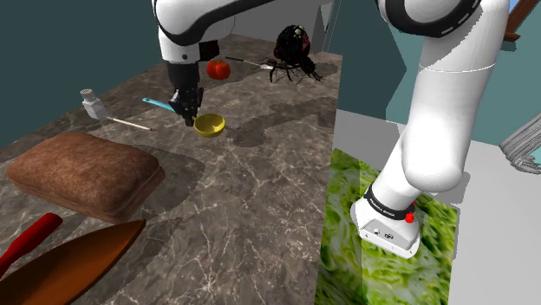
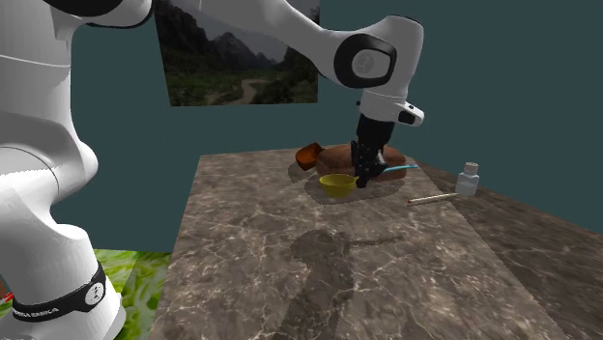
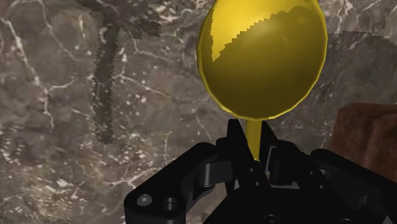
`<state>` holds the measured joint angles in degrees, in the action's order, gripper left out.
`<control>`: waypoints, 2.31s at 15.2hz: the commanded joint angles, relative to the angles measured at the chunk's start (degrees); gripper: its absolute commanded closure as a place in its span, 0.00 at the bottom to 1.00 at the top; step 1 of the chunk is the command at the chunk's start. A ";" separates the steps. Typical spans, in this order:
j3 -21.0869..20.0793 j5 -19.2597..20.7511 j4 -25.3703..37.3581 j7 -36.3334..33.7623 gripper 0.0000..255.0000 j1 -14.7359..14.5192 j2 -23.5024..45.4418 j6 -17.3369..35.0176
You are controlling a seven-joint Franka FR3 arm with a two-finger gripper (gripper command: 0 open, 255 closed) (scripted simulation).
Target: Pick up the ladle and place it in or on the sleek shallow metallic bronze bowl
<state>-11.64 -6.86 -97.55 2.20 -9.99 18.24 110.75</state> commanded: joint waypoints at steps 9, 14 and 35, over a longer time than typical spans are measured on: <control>-0.54 -0.05 4.71 -1.97 1.00 -0.70 -1.63 -6.11; -2.72 0.29 5.39 -8.14 1.00 -4.75 -0.99 -5.19; -8.18 7.40 32.73 -34.19 1.00 -26.50 17.72 -10.24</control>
<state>-19.64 0.19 -66.55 -30.59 -35.21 35.15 101.21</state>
